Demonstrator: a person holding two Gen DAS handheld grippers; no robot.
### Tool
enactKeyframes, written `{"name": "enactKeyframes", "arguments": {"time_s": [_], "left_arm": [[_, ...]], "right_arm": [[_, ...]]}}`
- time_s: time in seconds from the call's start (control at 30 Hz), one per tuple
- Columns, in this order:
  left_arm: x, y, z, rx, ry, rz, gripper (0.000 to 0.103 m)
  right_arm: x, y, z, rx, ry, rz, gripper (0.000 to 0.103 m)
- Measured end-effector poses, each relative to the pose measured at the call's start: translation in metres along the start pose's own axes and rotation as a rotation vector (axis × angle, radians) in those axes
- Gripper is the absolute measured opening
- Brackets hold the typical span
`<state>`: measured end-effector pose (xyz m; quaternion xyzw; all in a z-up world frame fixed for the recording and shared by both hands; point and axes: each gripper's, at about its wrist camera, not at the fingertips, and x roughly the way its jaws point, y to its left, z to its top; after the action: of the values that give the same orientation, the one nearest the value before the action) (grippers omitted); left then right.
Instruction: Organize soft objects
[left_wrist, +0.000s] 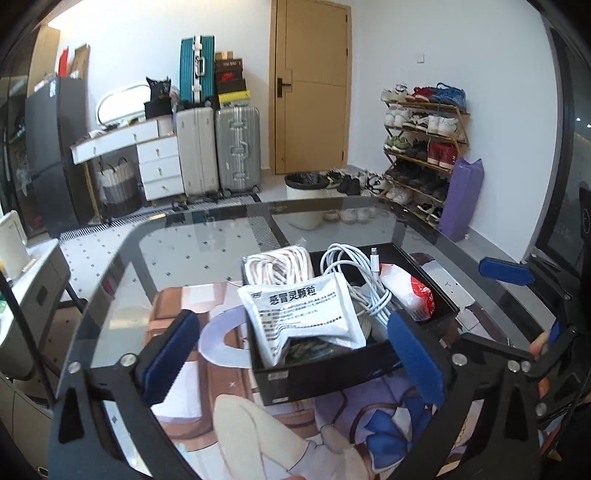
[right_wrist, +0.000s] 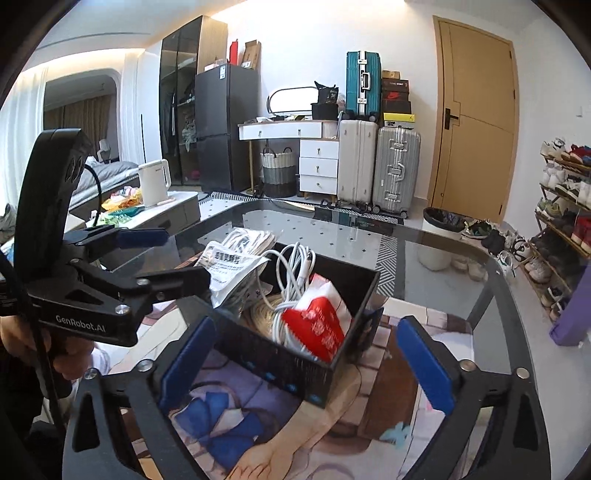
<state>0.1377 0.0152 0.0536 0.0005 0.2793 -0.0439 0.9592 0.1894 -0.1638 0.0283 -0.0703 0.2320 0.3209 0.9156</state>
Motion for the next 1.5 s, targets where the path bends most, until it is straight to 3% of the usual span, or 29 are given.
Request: {"name": "enactKeyframes", "arguments": {"time_s": [0.47, 0.9, 1.5], "left_arm": [[-0.022, 0.004, -0.031, 0.004, -0.051, 0.045, 0.103], [-0.015, -0.003, -0.040, 0.036, -0.072, 0.052, 0.103], [-0.026, 0.018, -0.048, -0.078, -0.116, 0.080, 0.103]], "right_arm": [[-0.029, 0.011, -0.016, 0.046, -0.119, 0.030, 0.102], [-0.029, 0.009, -0.025, 0.057, -0.137, 0.031, 0.102], [-0.037, 0.017, -0.029, 0.008, -0.187, 0.014, 0.102]]}}
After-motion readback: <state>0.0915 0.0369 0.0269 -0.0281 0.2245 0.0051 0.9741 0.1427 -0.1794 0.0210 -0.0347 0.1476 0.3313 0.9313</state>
